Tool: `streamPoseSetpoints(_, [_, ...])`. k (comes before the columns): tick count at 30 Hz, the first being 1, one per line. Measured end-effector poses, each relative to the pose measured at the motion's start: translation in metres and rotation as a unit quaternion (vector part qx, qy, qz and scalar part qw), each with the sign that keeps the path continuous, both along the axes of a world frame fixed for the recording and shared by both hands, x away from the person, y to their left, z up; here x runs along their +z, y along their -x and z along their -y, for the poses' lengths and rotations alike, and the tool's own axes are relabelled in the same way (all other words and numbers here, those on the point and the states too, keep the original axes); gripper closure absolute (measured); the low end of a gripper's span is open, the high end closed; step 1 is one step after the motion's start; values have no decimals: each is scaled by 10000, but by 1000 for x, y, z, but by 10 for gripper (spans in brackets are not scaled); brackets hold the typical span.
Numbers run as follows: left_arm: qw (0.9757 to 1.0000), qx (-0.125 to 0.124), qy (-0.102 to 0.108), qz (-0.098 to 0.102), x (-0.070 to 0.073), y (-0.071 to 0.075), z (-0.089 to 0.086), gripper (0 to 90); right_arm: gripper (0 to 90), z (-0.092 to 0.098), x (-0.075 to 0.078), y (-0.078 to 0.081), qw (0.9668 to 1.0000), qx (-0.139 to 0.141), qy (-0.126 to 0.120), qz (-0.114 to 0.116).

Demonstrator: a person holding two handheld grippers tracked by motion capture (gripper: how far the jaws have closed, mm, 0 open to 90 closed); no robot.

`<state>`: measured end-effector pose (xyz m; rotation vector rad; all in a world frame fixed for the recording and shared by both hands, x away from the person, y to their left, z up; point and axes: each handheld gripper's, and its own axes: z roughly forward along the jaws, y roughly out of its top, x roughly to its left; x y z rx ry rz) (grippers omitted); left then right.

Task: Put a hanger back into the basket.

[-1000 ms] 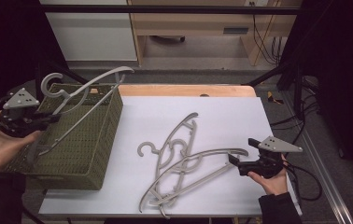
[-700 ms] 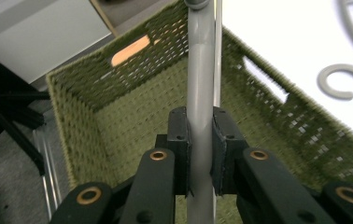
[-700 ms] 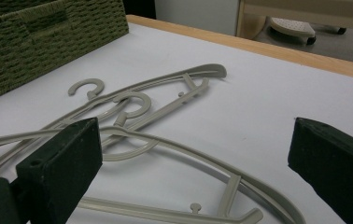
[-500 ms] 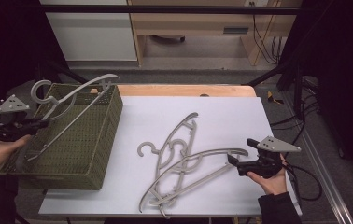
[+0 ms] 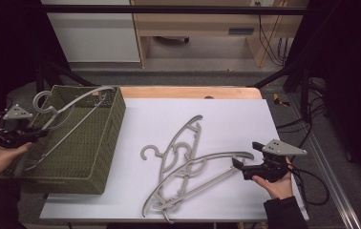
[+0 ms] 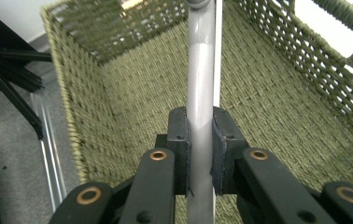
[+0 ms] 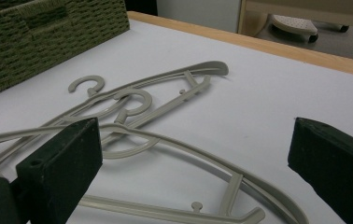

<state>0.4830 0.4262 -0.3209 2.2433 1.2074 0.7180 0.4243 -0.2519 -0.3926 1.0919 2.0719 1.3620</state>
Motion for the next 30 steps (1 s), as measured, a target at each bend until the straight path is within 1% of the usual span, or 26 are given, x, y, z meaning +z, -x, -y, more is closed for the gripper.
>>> streamPoseSetpoints(6, [9999,13,23,-106,-12,-5,4,796,32,-1,-1,-1,10000,25,31,-35])
streamPoseSetpoints(7, [9998,10,-1,-173,-14,-6,5,796,32,-1,-1,-1,10000,25,31,-35])
streamPoseSetpoints(8, [9997,51,20,-237,-20,-8,7,796,32,-1,-1,-1,10000,24,24,-34])
streamPoseSetpoints(9, [9997,51,20,-237,-20,-8,7,796,32,-1,-1,-1,10000,24,24,-34])
streamPoseSetpoints(10, [9995,63,43,-304,-26,-11,7,796,33,-1,-1,-1,10000,24,24,-24])
streamPoseSetpoints(11, [9995,63,43,-304,-26,-11,7,796,33,-1,-1,-1,10000,24,24,-24])
streamPoseSetpoints(12, [9992,94,34,-390,-31,-13,8,796,33,-1,-1,-1,10000,24,22,-39])
streamPoseSetpoints(13, [9992,94,34,-390,-31,-13,8,795,33,-1,-1,-1,10000,24,22,-39])
streamPoseSetpoints(14, [9990,124,25,-432,-36,-16,10,794,33,-1,-1,-1,10000,26,27,-39])
streamPoseSetpoints(15, [9988,144,-1,-476,-38,-17,11,794,33,-2,-1,0,10000,18,16,-60])
streamPoseSetpoints(16, [9988,144,-1,-476,-38,-17,11,793,33,-2,-1,0,10000,16,28,-63])
streamPoseSetpoints(17, [9982,196,-30,-561,-43,-21,12,793,34,-2,-1,-1,10000,19,29,-59])
streamPoseSetpoints(20, [9976,348,-72,-587,-49,-25,13,788,34,-2,-1,0,10000,29,27,-63])
streamPoseSetpoints(21, [9972,415,-39,-618,-51,-26,12,787,34,-2,-1,0,10000,31,27,-66])
streamPoseSetpoints(22, [9972,415,-39,-618,-51,-26,12,785,34,-2,-1,0,10000,33,30,-66])
streamPoseSetpoints(23, [9963,502,-14,-697,-54,-28,11,782,34,-2,-1,0,10000,32,27,-65])
streamPoseSetpoints(24, [9963,502,-14,-697,-54,-28,11,779,34,-2,-1,0,10000,32,27,-65])
streamPoseSetpoints(26, [9950,738,4,-672,-55,-28,7,763,34,-2,-1,0,10000,39,26,-67])
streamPoseSetpoints(28, [9940,859,46,-681,-53,-26,2,765,34,-2,-1,0,10000,40,33,-62])
streamPoseSetpoints(29, [9940,859,46,-681,-53,-26,2,764,34,-2,-1,0,10000,40,33,-62])
streamPoseSetpoints(30, [9936,919,56,-654,-52,-25,0,764,34,-2,-1,0,10000,47,28,-70])
